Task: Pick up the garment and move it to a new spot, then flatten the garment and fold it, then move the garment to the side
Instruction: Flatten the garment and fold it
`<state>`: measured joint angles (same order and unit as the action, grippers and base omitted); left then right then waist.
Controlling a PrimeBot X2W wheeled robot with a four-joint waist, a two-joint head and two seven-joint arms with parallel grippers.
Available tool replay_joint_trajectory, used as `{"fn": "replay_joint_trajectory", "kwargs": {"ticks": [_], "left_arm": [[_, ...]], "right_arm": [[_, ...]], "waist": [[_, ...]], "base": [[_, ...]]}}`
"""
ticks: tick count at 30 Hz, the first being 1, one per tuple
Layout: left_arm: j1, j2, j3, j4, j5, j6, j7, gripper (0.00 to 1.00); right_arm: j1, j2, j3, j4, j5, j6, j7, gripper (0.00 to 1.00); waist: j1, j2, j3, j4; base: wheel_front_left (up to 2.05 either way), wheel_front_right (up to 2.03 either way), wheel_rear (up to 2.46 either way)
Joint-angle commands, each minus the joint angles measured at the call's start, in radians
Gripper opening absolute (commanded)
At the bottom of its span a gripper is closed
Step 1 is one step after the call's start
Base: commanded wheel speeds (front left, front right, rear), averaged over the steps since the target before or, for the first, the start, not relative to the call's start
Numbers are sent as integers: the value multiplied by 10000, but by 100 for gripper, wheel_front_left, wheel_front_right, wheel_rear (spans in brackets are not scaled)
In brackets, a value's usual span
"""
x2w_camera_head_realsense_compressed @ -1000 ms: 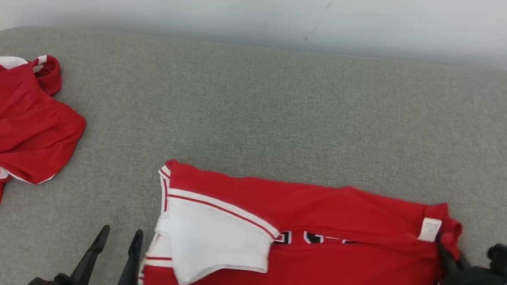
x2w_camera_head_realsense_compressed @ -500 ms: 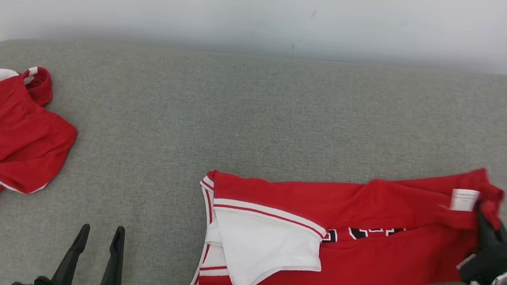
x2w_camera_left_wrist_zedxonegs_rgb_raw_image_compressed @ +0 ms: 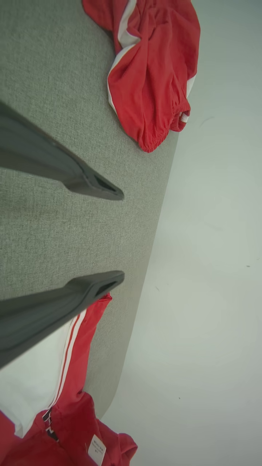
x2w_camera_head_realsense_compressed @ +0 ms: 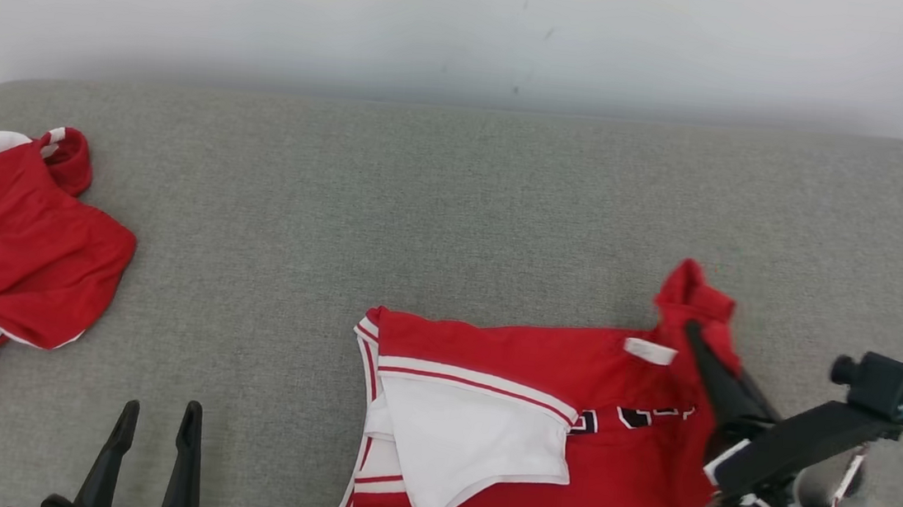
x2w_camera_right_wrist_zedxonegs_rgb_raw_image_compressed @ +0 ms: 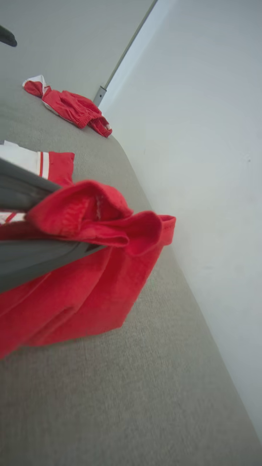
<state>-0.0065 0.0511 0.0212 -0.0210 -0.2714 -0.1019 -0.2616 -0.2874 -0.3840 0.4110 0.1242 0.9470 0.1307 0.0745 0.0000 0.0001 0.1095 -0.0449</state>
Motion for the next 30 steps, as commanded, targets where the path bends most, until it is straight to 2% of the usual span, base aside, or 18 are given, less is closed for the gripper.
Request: {"fn": "replay_joint_trajectory", "kwargs": {"ticks": [1, 6, 12, 16, 23, 30], "left_arm": [[-66, -4, 16, -14, -122, 59, -42, 100], [-158, -5, -135, 38, -237, 157, -42, 100], [-270, -5, -293, 80, -253, 286, -41, 100], [-304, -4, -392, 99, -271, 344, -41, 100], [-330, -3, -515, 198, -298, 383, -41, 100], [-398, -4, -664, 302, -339, 423, -41, 100]], "right_arm": [[170, 172, 173, -389, 328, 1, 187, 0], [347, 675, 621, -1262, 1099, 3, 655, 0], [183, 1234, 1144, -1355, 1294, 3, 992, 0], [68, 1672, 1414, -969, 1137, 3, 934, 0], [-460, 2413, 1653, 442, 651, 3, 857, 0], [-850, 2799, 1591, 1747, 258, 3, 729, 0]], "waist": [[0, -1, 14, 108], [0, -1, 12, 433], [0, -1, -18, 887], [0, -1, -39, 1164], [0, -1, -30, 1502], [0, -1, 30, 1744]], "base": [[0, 0, 0], [0, 0, 0], [0, 0, 0], [0, 0, 0], [0, 0, 0], [0, 0, 0]]}}
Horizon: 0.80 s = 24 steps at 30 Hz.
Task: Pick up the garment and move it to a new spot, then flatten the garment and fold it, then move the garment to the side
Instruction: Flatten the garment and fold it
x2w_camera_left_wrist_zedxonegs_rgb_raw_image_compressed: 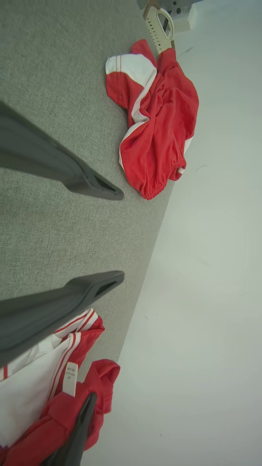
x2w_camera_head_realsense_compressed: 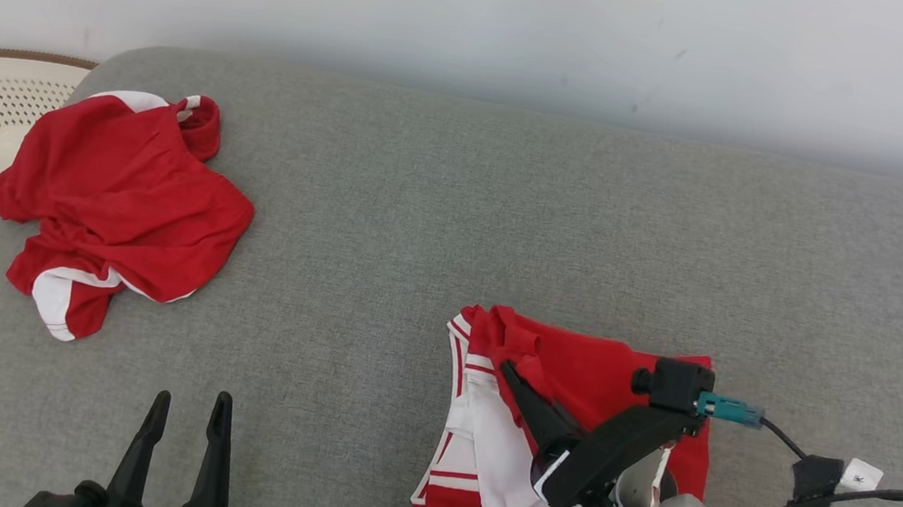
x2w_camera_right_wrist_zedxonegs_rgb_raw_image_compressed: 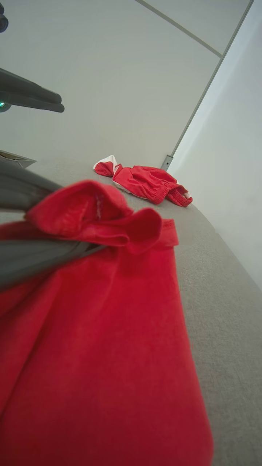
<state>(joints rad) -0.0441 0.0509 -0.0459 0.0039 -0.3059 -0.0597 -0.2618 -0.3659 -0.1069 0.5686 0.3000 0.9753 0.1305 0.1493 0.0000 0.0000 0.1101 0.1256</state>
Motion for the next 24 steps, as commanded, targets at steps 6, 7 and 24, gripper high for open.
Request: {"fn": "replay_joint_trajectory", "kwargs": {"ticks": [6, 7, 24], "left_arm": [[-37, -3, -59, 95, -23, 83, -39, 100], [-34, -3, -38, 99, -20, 87, -39, 100], [4, -1, 149, 77, 65, 87, -39, 100]], "right_arm": [[-312, 187, 87, 538, -131, 5, -236, 100], [-372, 182, 83, 506, -133, 5, -308, 100], [-321, -1350, -559, -1671, -358, 5, -1927, 100]], "waist": [[0, 0, 71, 80], [0, 0, 75, 62], [0, 0, 77, -365]], "base": [[0, 0, 0], [0, 0, 0], [0, 0, 0]]}}
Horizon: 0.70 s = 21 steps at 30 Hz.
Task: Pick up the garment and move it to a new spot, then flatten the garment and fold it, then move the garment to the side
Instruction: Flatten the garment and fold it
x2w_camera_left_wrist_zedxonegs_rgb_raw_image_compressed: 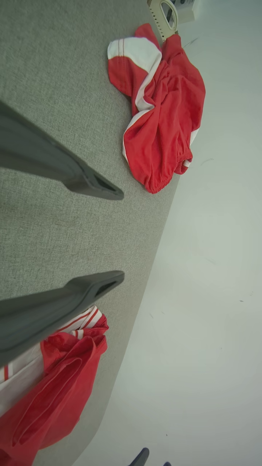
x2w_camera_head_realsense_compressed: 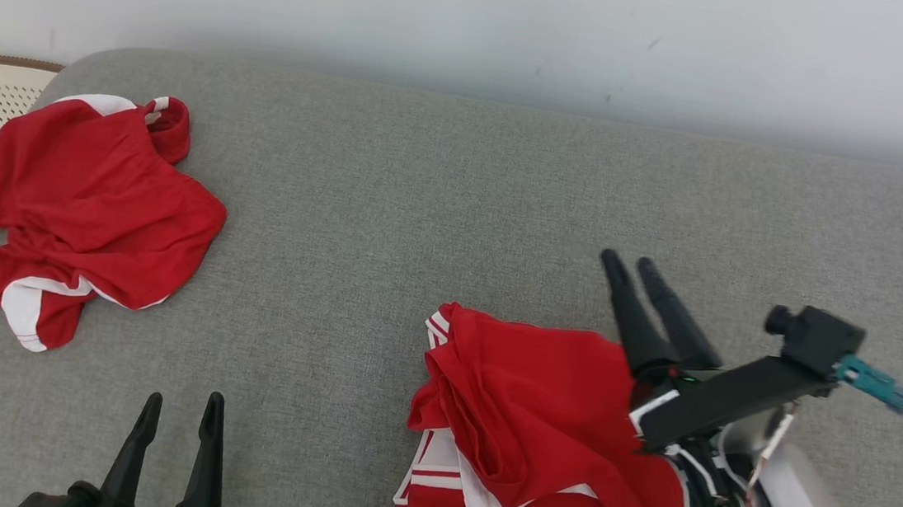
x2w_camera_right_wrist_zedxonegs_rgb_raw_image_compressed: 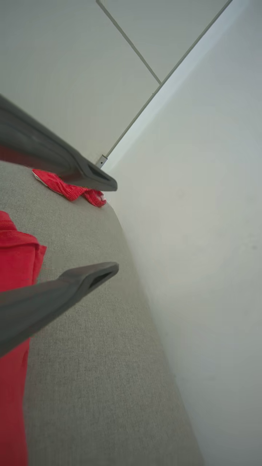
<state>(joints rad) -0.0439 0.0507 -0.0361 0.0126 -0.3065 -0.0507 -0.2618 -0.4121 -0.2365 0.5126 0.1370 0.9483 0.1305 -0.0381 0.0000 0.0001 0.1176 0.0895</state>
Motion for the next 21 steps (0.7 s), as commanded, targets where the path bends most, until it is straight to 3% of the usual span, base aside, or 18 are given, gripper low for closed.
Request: {"fn": "replay_joint_trajectory", "kwargs": {"ticks": [1, 4, 10, 11, 12, 14, 15, 21], "left_arm": [[0, -1, 60, -6, 68, -19, -39, 100], [-15, -1, 82, 13, 68, -54, -39, 100], [-40, -3, 111, 45, 67, -61, -39, 100], [-35, -1, 110, 47, 70, -61, -39, 100], [-30, -1, 111, 45, 71, -59, -39, 100], [-27, 0, 123, 44, 83, -57, -39, 100], [-33, -3, 127, 47, 92, -61, -39, 100], [-95, -1, 143, 42, 131, -91, -39, 100]], "right_arm": [[181, -161, -112, -69, -148, 5, -133, 100], [220, -669, -313, -25, -1019, 5, -472, 100], [565, -1048, -412, 377, -2503, 5, -1161, 100], [629, -1011, -374, 492, -2683, 5, -1259, 82], [671, -1016, -326, 616, -2903, 5, -1368, 71], [742, -976, -283, 882, -3247, 5, -1597, 9], [772, -919, -243, 1011, -3332, 5, -1691, 0], [628, -801, 142, 1882, -4090, 5, -2086, 0]], "waist": [[0, -1, 6, -12], [0, -1, 16, -23], [0, -1, 18, -34], [0, -1, 15, -36], [0, -1, 14, -39], [0, -1, 14, -51], [0, -1, 18, -54], [0, -1, 81, -43]], "base": [[0, 0, 0], [0, 0, 0], [0, 0, 0], [0, 0, 0], [0, 0, 0], [0, 0, 0], [0, 0, 0], [0, 0, 0]]}}
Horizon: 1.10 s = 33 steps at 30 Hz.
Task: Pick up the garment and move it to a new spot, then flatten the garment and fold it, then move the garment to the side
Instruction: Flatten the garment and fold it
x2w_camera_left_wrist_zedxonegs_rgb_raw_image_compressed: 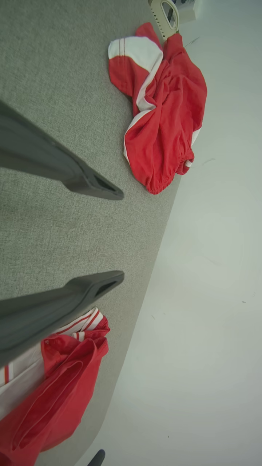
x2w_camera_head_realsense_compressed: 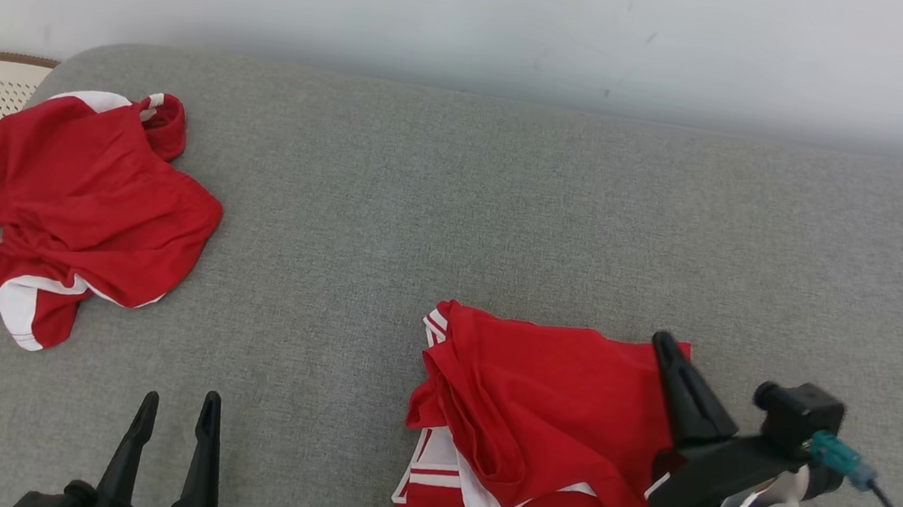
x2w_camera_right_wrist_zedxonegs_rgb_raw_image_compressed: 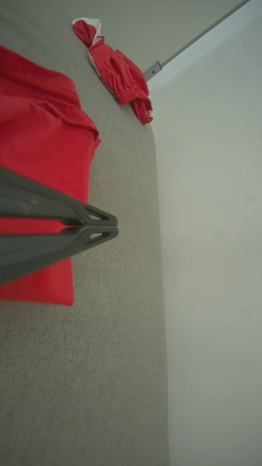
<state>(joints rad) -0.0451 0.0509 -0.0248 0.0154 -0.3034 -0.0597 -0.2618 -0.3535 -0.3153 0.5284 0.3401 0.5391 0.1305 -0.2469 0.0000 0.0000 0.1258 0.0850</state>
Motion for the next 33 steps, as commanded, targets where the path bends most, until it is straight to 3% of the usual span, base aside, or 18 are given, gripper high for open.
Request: {"fn": "replay_joint_trajectory", "kwargs": {"ticks": [1, 9, 33], "left_arm": [[-104, -3, 23, 8, 102, -9, -39, 100], [-167, -3, 6, 5, 156, -47, -39, 100], [-432, -3, 290, 273, 49, -290, -39, 100]], "right_arm": [[32, 45, 58, 75, 21, 5, -39, 0], [-244, 302, 631, 1447, -897, 5, -192, 0], [494, 1335, 2841, 971, -1318, 5, -182, 0]], "waist": [[0, 0, 22, 12], [0, 0, 181, 135], [0, 0, 302, 344]], "base": [[0, 0, 0], [0, 0, 0], [0, 0, 0]]}}
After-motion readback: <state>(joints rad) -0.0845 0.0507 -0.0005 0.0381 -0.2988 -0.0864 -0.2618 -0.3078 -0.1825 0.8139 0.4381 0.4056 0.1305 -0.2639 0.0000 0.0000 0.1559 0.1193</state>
